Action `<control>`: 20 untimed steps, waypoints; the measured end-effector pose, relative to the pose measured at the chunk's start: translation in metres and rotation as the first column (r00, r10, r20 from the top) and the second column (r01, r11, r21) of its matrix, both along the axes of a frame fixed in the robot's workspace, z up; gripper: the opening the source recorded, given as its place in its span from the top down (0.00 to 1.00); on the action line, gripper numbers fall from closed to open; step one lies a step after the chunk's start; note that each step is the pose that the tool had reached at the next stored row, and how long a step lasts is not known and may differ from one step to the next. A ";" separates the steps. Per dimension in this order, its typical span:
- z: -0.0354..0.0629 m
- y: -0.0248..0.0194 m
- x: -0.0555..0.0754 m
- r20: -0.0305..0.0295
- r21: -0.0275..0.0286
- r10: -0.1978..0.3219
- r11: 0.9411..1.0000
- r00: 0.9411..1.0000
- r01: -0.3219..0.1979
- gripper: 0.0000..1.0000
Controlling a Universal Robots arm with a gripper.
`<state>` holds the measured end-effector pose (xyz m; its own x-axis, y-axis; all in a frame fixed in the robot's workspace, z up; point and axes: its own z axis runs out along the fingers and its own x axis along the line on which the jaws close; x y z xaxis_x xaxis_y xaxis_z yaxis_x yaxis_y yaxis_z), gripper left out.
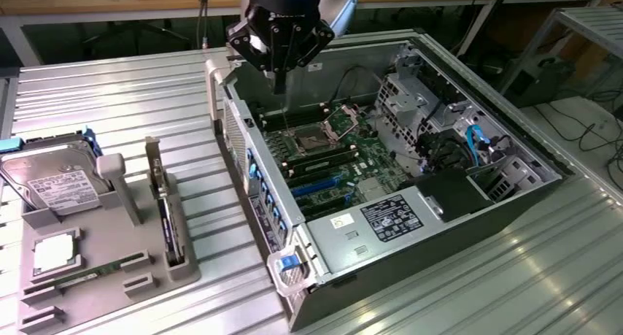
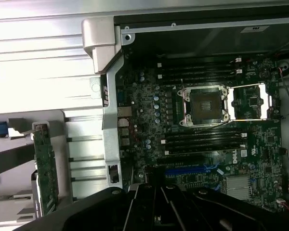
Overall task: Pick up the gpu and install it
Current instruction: 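Reach for the gpu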
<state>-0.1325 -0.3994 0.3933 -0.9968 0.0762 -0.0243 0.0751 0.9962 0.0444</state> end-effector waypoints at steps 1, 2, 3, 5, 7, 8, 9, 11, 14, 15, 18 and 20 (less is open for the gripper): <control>0.0000 0.0000 -0.001 0.000 0.000 0.000 1.000 1.000 0.000 0.89; 0.0000 -0.0001 -0.002 0.000 0.000 0.000 1.000 1.000 0.000 0.89; 0.0000 -0.0002 -0.003 0.000 0.000 0.000 1.000 1.000 0.000 0.89; 0.0000 -0.0006 -0.006 0.000 0.000 0.000 1.000 1.000 0.000 0.89; 0.0000 -0.0008 -0.008 0.000 0.000 0.000 1.000 1.000 0.000 0.89; 0.0000 -0.0009 -0.009 0.000 0.000 0.000 1.000 1.000 0.000 0.89; -0.0001 -0.0010 -0.011 0.000 0.000 0.000 1.000 1.000 0.000 0.89; -0.0001 -0.0011 -0.014 0.000 0.000 0.000 1.000 1.000 0.000 0.89; -0.0001 -0.0014 -0.018 0.000 0.000 0.000 1.000 1.000 0.000 0.89; -0.0001 -0.0016 -0.019 0.000 0.000 0.000 1.000 1.000 0.000 0.89; -0.0002 -0.0020 -0.022 0.000 0.000 0.000 1.000 1.000 0.000 0.89; -0.0002 -0.0023 -0.024 0.000 0.000 0.000 1.000 1.000 0.000 0.89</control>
